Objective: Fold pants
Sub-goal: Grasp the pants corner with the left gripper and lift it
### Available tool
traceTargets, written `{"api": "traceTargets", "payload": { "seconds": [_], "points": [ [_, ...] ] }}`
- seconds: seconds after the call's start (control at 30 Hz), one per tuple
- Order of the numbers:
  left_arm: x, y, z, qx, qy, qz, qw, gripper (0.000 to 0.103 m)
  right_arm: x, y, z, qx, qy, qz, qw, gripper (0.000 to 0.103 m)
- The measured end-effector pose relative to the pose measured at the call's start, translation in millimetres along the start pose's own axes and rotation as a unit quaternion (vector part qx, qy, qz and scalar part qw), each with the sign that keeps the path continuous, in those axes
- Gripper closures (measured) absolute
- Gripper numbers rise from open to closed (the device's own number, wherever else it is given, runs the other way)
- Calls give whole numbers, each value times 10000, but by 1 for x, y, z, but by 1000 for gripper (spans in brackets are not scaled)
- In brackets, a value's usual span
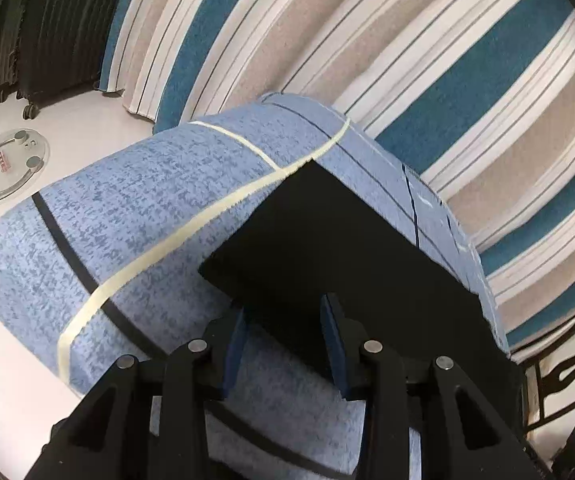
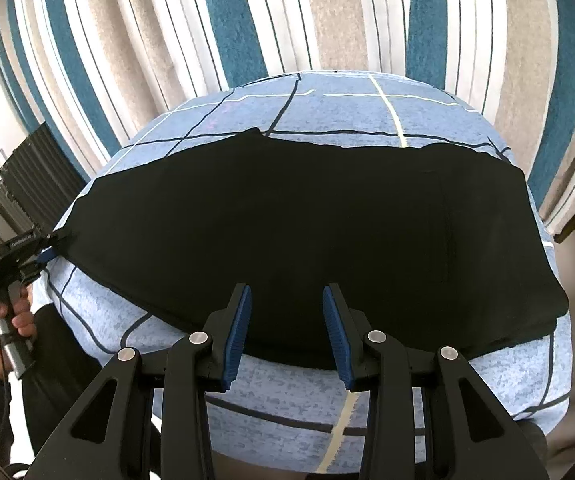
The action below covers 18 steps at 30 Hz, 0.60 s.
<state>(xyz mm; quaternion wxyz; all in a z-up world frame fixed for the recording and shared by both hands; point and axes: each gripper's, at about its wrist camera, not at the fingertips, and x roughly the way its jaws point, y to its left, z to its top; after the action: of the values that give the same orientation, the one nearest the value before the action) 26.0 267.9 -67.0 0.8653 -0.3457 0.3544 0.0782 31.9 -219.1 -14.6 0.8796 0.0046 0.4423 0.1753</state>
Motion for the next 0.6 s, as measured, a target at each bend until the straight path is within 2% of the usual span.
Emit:
{"api": "traceTargets", "payload": {
  "seconds": [0.2, 0.27, 0.43, 0.57, 0.6],
  "points": [
    [2, -6, 7, 66, -151, 51, 9999, 66, 1, 2, 1, -12, -8, 2, 10000, 65],
    [2, -11, 6, 163, -153, 35, 9997, 75, 2, 2, 2, -4, 3, -2, 10000, 65],
    [11, -15, 6, 364, -102, 105, 9992, 81, 7, 2, 2, 22, 63, 2, 10000, 65],
    [12, -19, 17, 340, 19, 62, 9994, 96, 5, 1, 3, 51, 19, 15, 10000, 65],
    [9, -25, 20, 419, 2, 12, 9991, 96, 5, -1, 3, 69, 2, 9, 10000, 65]
  ]
}}
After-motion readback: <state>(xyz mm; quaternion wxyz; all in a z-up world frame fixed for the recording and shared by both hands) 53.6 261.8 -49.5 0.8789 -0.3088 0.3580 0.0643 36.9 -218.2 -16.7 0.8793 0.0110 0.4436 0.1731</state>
